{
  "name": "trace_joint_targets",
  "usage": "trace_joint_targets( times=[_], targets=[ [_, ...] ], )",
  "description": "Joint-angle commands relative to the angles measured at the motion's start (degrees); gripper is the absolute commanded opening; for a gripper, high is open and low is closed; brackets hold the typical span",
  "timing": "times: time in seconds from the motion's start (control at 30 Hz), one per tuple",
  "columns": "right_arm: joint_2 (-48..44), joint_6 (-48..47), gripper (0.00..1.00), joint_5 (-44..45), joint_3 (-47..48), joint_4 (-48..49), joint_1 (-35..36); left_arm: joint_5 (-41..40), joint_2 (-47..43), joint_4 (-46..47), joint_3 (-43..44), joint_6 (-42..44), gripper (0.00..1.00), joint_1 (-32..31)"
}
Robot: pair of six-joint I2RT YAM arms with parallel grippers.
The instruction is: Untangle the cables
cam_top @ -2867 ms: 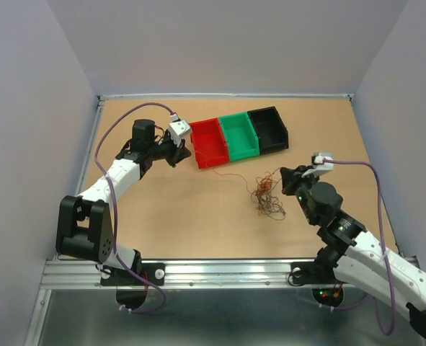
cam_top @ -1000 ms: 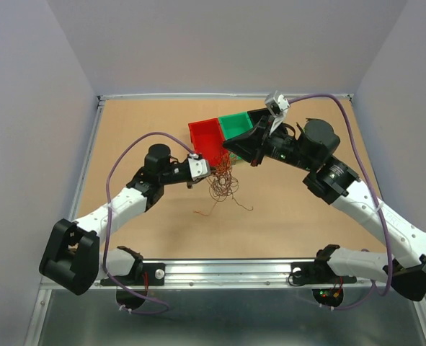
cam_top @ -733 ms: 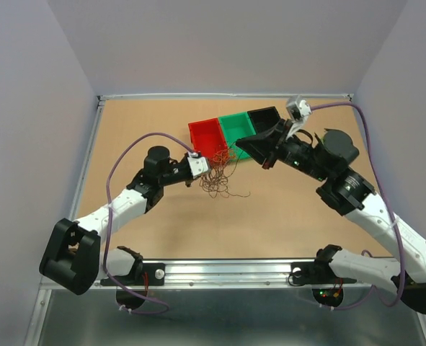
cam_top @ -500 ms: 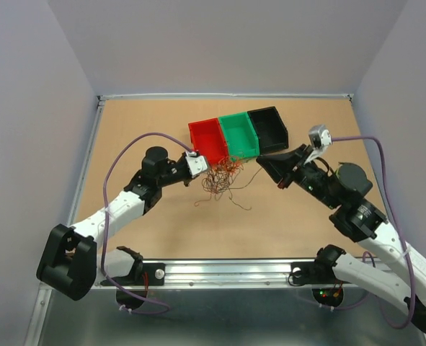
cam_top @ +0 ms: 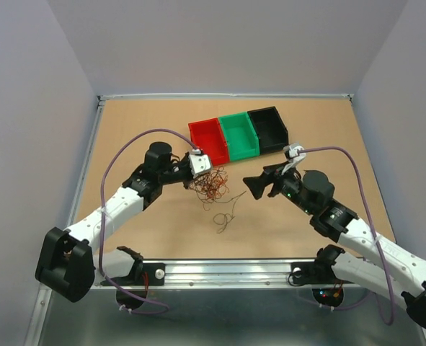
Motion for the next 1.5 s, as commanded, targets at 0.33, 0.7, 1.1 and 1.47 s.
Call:
trace_joint_targets(
  times=[0.33, 0.7, 1.1, 1.47],
  targets=[
    [26.0, -10.3, 0.92, -27.6, 3.4, 33.4, 0.2, 0.0, -0.4, -6.2, 7.0, -0.6, 0.0, -6.5],
    [27.2, -7.6, 0.01, -20.0, 0.2, 33.5, 0.6, -4.8, -1.4, -4.1, 5.1, -0.8, 0.06, -6.7],
    [10.5, -1.7, 0.0, -3.6, -6.3, 15.5, 0.5, -18.2, 1.9, 3.2, 2.5, -0.6, 0.19, -6.8],
    [8.4, -2.0, 0.01, -6.2, -8.3, 14.9, 0.5, -15.8, -0.4, 4.2, 0.6, 0.0, 0.28, -6.8]
  ],
)
